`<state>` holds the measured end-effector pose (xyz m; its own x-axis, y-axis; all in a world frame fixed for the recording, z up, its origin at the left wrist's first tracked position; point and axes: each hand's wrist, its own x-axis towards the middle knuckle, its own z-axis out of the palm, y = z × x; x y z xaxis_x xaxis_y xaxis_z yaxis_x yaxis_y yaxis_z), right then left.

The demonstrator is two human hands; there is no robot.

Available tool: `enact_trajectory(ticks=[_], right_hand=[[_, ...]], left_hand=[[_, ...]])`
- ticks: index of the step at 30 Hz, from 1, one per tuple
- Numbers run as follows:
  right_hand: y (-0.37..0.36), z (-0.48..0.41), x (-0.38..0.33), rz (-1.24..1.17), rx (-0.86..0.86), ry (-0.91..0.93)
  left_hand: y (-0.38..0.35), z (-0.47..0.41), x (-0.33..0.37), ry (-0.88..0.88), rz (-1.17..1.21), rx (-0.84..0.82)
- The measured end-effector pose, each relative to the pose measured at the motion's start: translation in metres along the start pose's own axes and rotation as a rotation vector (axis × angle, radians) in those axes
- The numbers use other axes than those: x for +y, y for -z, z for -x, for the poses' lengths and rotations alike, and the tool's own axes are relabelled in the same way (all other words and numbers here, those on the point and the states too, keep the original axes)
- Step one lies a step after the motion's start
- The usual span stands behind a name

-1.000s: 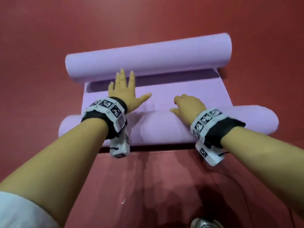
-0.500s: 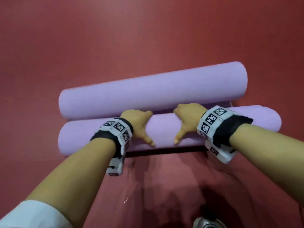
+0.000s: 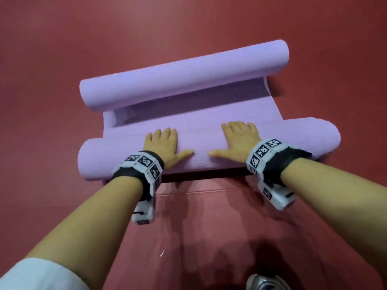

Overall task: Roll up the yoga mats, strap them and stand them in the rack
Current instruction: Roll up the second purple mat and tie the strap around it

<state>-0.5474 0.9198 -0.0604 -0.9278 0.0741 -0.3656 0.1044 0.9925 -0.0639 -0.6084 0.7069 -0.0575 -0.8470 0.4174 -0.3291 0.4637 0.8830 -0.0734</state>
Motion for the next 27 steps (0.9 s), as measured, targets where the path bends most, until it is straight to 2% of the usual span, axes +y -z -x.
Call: enact_trajectory(ticks=[2, 6, 9, 13, 16, 18, 20, 22, 24, 25, 27], right_hand=[[-0.007, 0.014, -0.005, 0.161, -0.028, 0.050], [-0.002, 0.014, -0.010, 0.350, 0.141, 0.122], [0.004, 0.013, -0.009, 0.339, 0.106, 0.221], [0.003, 0.024, -0.006, 0.247, -0.123, 0.328], [0.008, 0.018, -0.012, 0.204, -0.219, 0.323], [0.011, 0.011, -0.012, 0.193, -0.286, 0.303], [0.009, 0.009, -0.012, 0.197, -0.298, 0.302], [0.011, 0.008, -0.008, 0.138, -0.331, 0.274], [0.018, 0.001, -0.006, 0.034, -0.422, 0.225], [0.024, -0.005, -0.005, -0.019, -0.472, 0.194], [0.036, -0.019, 0.001, -0.092, -0.483, 0.115]], left_hand=[[-0.011, 0.012, 0.006, -0.023, -0.109, -0.077], [-0.011, 0.017, 0.008, -0.066, -0.267, 0.113], [-0.003, 0.016, -0.001, -0.180, -0.284, 0.118], [0.006, 0.023, -0.015, -0.270, -0.166, -0.209], [0.015, 0.012, -0.019, -0.111, 0.217, -0.446], [0.021, -0.010, -0.016, -0.013, 0.392, -0.512], [0.028, -0.031, -0.011, 0.046, 0.357, -0.375], [0.038, -0.049, -0.006, 0.102, 0.271, -0.131], [0.053, -0.055, -0.002, 0.065, 0.242, 0.103], [0.060, -0.051, -0.001, 0.029, 0.252, 0.170], [0.061, -0.040, -0.001, -0.061, 0.228, 0.182]])
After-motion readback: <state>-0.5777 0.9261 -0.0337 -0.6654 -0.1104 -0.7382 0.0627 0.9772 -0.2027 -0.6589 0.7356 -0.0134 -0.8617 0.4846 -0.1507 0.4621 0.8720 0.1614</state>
